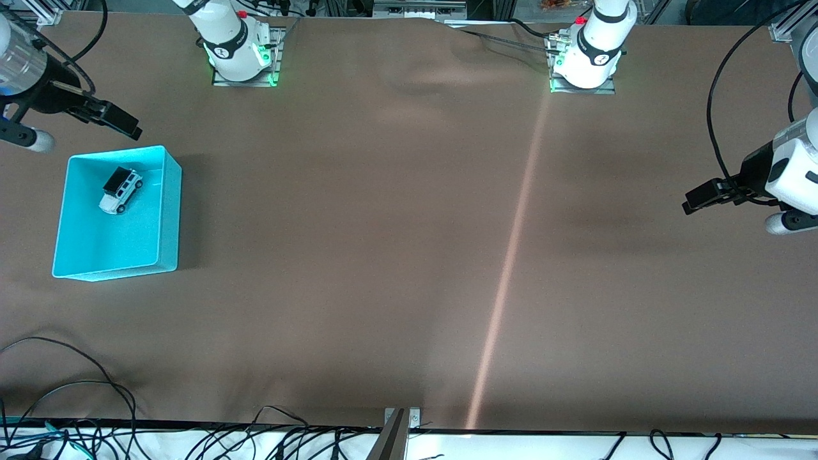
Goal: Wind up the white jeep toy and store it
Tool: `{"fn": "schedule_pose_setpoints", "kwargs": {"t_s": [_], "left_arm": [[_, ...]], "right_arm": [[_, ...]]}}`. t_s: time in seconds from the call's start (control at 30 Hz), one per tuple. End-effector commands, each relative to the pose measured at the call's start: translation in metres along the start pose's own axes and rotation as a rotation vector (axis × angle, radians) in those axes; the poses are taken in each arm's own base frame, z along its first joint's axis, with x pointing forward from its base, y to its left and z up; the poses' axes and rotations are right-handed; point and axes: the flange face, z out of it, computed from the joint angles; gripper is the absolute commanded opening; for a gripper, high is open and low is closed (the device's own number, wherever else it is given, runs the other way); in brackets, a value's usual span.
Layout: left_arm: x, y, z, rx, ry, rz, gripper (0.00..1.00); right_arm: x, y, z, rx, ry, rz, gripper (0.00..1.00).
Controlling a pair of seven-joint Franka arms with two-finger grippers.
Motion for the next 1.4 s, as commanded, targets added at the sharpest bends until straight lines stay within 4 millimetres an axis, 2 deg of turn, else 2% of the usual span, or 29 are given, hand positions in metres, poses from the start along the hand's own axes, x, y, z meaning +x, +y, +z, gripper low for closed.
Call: {"fn": "schedule_pose_setpoints", "kwargs": {"t_s": [0.0, 0.13, 0.33, 0.63, 1.03, 1.37], "left_arm": [[0.000, -0.003, -0.006, -0.019, 0.008, 0.015, 1.00], [0.000, -0.003, -0.006, -0.019, 0.008, 0.015, 1.00], [-0.001, -0.002, -0.006, -0.021, 0.008, 0.015, 1.00], [0.000, -0.003, -0.006, -0.019, 0.008, 0.015, 1.00], [-0.001, -0.002, -0.006, -0.021, 0.008, 0.015, 1.00], [-0.001, -0.002, -0.006, -0.019, 0.008, 0.016, 1.00]], "right_arm": [[0.015, -0.003, 0.012, 0.022, -0.001, -0.023, 1.00], [0.019, -0.011, 0.024, 0.018, 0.032, -0.172, 1.00], [0.022, -0.006, 0.028, 0.009, 0.030, -0.299, 1.00], [0.034, 0.012, 0.030, 0.015, 0.046, -0.289, 1.00], [0.036, 0.019, 0.027, 0.016, 0.044, -0.291, 1.00], [0.034, 0.017, 0.024, 0.016, 0.047, -0.280, 1.00]]}}
